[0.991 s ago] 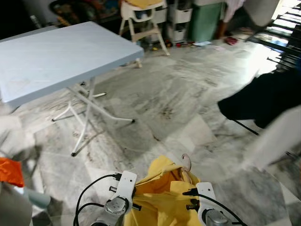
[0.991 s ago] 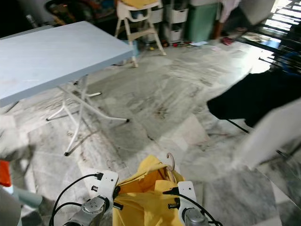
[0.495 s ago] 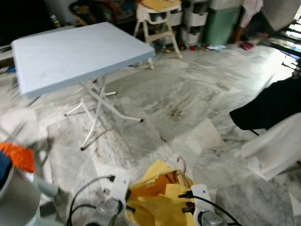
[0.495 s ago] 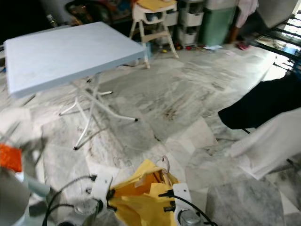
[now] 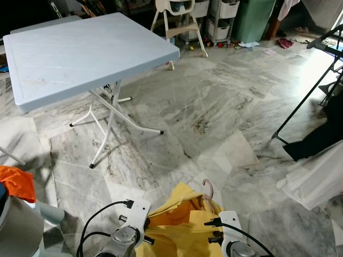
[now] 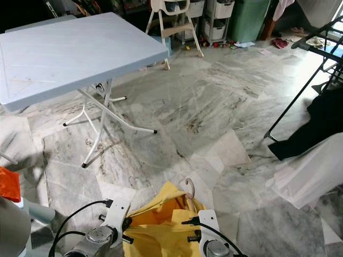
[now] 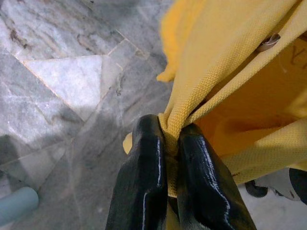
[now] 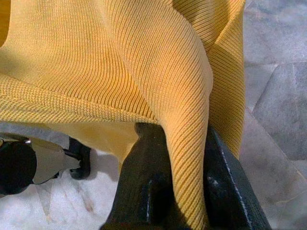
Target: Hang hanger
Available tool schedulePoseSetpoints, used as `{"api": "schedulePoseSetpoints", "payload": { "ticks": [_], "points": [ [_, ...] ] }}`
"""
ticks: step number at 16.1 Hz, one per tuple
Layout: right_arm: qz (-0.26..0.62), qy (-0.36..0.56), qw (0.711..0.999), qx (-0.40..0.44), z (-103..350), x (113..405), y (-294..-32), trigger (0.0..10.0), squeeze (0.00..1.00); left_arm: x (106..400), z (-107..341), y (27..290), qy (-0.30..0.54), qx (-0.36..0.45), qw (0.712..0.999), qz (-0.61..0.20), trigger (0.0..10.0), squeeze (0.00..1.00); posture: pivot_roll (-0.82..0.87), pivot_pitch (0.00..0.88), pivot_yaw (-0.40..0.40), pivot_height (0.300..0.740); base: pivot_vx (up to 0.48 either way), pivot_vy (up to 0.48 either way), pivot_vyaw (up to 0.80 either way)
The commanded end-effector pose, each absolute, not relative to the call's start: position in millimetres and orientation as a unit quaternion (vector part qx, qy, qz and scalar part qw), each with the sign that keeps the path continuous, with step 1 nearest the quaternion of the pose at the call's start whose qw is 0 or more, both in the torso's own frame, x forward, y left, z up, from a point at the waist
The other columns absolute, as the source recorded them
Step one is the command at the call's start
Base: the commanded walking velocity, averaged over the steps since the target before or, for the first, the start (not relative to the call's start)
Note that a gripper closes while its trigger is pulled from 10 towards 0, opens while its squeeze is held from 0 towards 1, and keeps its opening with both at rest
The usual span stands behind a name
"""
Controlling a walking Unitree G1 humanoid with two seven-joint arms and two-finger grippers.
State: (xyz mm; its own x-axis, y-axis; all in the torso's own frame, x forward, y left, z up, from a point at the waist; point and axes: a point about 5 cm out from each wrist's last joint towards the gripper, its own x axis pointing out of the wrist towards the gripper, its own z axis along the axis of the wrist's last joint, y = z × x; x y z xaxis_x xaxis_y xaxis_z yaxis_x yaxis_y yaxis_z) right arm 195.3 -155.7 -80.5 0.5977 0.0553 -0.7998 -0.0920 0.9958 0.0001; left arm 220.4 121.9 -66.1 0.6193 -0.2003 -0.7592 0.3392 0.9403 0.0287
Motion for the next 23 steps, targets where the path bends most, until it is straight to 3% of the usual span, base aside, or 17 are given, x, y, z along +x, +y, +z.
{"api": "schedulePoseSetpoints", "payload": {
  "ticks": [1, 14, 16, 23],
  "points": [
    [-0.045, 0.457, 0.887, -0.037, -80, 187, -201, 10.0, 0.00, 209, -72, 184, 0.454, 0.136, 0.879, -0.059, 10.0, 0.00, -0.10, 0.026, 0.023, 0.740, 0.000, 0.000, 0.00],
    [-0.042, 0.459, 0.886, -0.038, -81, 186, -200, 10.0, 0.00, 208, -72, 185, 0.455, 0.146, 0.876, -0.060, 10.0, 0.00, -0.10, 0.024, 0.018, 0.740, 0.000, 0.000, 0.00],
    [0.016, 0.490, 0.866, -0.098, -90, 168, -200, 10.0, 0.00, 192, -79, 201, 0.483, 0.148, 0.862, -0.044, 10.0, 0.00, -0.07, 0.009, -0.024, 0.740, 0.000, 0.000, 0.00],
    [0.030, 0.493, 0.863, -0.106, -91, 166, -193, 10.0, 0.00, 185, -82, 203, 0.492, 0.157, 0.855, -0.043, 10.0, 0.00, -0.08, 0.023, -0.012, 0.740, 0.000, 0.316, 0.00]
  ]
}}
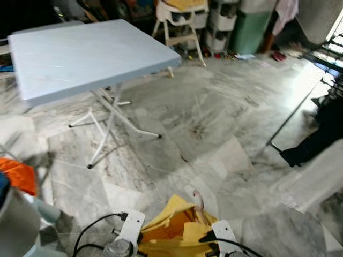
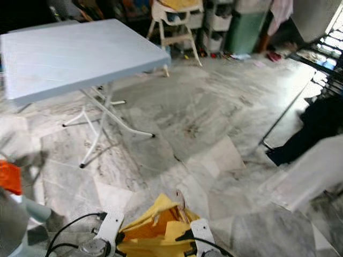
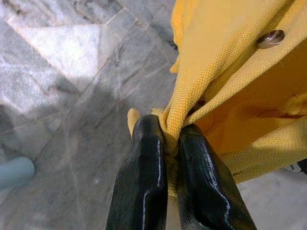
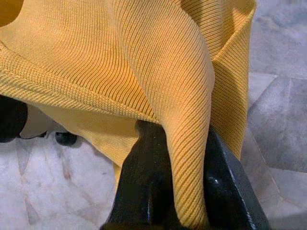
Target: Hang hanger
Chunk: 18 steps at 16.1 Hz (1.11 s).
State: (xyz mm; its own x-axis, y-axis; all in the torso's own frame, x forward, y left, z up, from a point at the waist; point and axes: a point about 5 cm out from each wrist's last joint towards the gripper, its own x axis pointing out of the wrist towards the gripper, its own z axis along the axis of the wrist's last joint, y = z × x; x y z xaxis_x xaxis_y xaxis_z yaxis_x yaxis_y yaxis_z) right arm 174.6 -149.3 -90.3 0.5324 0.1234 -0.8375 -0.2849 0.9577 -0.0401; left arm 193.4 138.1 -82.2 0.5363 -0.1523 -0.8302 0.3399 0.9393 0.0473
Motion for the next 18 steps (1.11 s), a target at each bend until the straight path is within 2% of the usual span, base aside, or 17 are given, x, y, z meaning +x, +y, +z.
{"api": "schedulePoseSetpoints", "payload": {
  "ticks": [1, 8, 13, 16, 18],
  "points": [
    [0.031, 0.493, 0.863, -0.106, -92, 166, -193, 10.0, 0.00, 185, -82, 203, 0.492, 0.158, 0.855, -0.043, 10.0, 0.00, -0.08, 0.022, -0.012, 0.740, 0.000, 0.360, 0.00],
    [0.024, 0.496, 0.861, -0.104, -93, 162, -195, 10.0, 0.00, 191, -80, 197, 0.477, 0.159, 0.861, -0.071, 10.0, 0.00, -0.09, 0.023, 0.005, 0.740, 0.000, 0.052, 0.00],
    [0.018, 0.493, 0.865, -0.093, -94, 161, -192, 10.0, 0.00, 195, -78, 192, 0.470, 0.143, 0.866, -0.091, 10.0, 0.00, -0.10, 0.019, 0.026, 0.740, 0.428, 0.000, 0.00],
    [-0.010, 0.486, 0.873, -0.043, -92, 164, -190, 10.0, 0.00, 200, -76, 191, 0.469, 0.120, 0.872, -0.078, 10.0, 0.00, -0.09, 0.011, 0.028, 0.740, 0.429, 0.000, 0.00],
    [-0.033, 0.458, 0.888, 0.005, -84, 184, -188, 10.0, 0.00, 210, -71, 183, 0.451, 0.087, 0.886, -0.064, 10.0, 0.00, -0.08, 0.010, 0.019, 0.740, 0.424, 0.000, 0.00]
  ]
}}
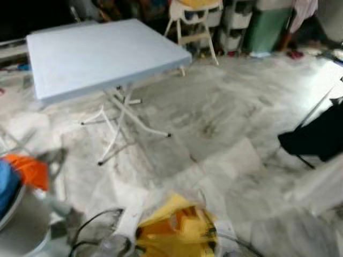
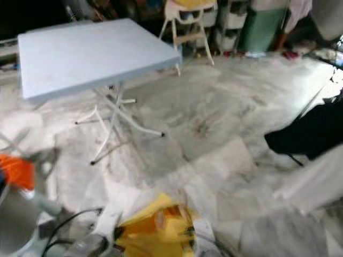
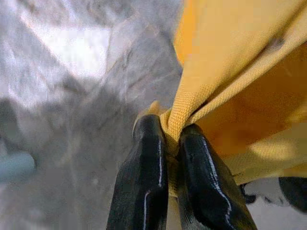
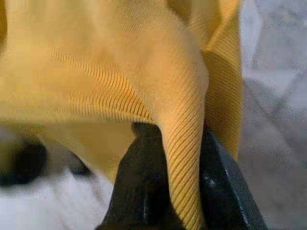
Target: Hang hanger
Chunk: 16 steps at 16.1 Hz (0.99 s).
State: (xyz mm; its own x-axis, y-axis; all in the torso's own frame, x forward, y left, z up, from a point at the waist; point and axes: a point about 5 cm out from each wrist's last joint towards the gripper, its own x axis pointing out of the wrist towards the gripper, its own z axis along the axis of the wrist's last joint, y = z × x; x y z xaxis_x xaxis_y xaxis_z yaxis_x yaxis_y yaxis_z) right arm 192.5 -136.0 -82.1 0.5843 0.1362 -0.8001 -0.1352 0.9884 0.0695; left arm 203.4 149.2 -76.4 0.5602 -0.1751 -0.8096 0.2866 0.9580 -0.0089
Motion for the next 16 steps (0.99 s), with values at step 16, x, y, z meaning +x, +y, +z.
{"api": "schedulePoseSetpoints", "payload": {
  "ticks": [16],
  "points": [
    [-0.006, 0.369, 0.928, 0.048, -59, 228, -158, 10.0, 0.00, 234, -54, 184, 0.374, 0.029, 0.927, -0.012, 10.0, 0.00, -0.05, 0.040, -0.009, 0.740, 0.158, 0.000, 0.00]
  ]
}}
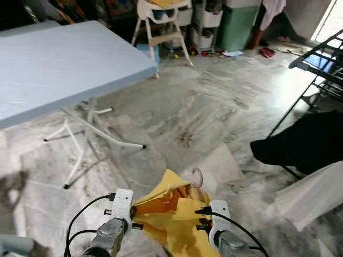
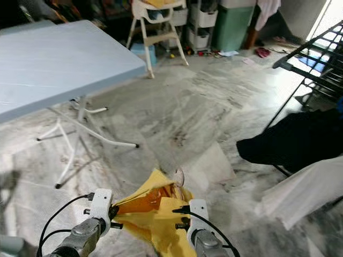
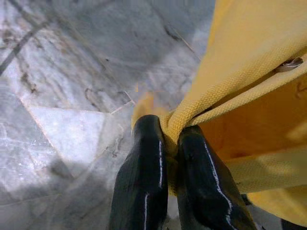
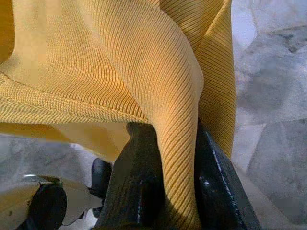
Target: Hang hanger
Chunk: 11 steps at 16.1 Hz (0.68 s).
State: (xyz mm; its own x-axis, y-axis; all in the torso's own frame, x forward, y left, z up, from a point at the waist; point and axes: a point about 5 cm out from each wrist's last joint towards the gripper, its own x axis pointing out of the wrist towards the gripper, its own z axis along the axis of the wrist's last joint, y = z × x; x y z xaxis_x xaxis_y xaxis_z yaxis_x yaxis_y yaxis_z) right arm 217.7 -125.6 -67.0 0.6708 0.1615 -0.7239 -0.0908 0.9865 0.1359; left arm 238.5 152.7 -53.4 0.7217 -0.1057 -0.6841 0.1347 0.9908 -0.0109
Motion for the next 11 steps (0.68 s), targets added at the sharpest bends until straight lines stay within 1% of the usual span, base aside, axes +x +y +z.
{"api": "schedulePoseSetpoints", "payload": {
  "ticks": [1, 2, 3, 5, 8, 9, 11],
  "points": [
    [-0.004, 0.368, 0.929, 0.046, -59, 228, -158, 10.0, 0.00, 235, -54, 184, 0.372, 0.024, 0.928, -0.013, 10.0, 0.00, -0.05, 0.041, -0.009, 0.740, 0.000, 0.000, 0.00],
    [-0.003, 0.369, 0.929, 0.041, -59, 228, -158, 10.0, 0.00, 236, -53, 182, 0.366, 0.015, 0.930, -0.017, 10.0, 0.97, -0.05, 0.044, -0.010, 0.740, 0.000, 0.000, 0.00],
    [-0.001, 0.368, 0.929, 0.040, -59, 228, -156, 10.0, 0.00, 241, -49, 179, 0.357, 0.014, 0.933, -0.028, 10.0, 1.00, -0.05, 0.046, -0.011, 0.740, 0.000, 0.000, 0.00],
    [0.000, 0.367, 0.929, 0.041, -59, 229, -156, 10.0, 0.00, 244, -48, 175, 0.355, 0.004, 0.934, -0.035, 10.0, 1.00, -0.05, 0.046, -0.010, 0.740, 0.000, 0.000, 0.00],
    [-0.001, 0.364, 0.931, 0.041, -57, 231, -156, 10.0, 0.00, 248, -44, 158, 0.341, -0.044, 0.934, -0.098, 10.0, 1.00, -0.06, 0.052, -0.009, 0.740, 0.000, 0.000, 0.00],
    [-0.001, 0.361, 0.932, 0.040, -56, 233, -156, 10.0, 0.00, 250, -42, 152, 0.333, -0.035, 0.934, -0.124, 10.0, 1.00, -0.06, 0.054, -0.008, 0.740, 0.000, 0.000, 0.00],
    [0.001, 0.358, 0.933, 0.039, -55, 235, -155, 10.0, 0.00, 251, -41, 149, 0.329, -0.036, 0.935, -0.130, 10.0, 1.00, -0.06, 0.055, -0.009, 0.740, 0.000, 0.000, 0.00]
  ]
}}
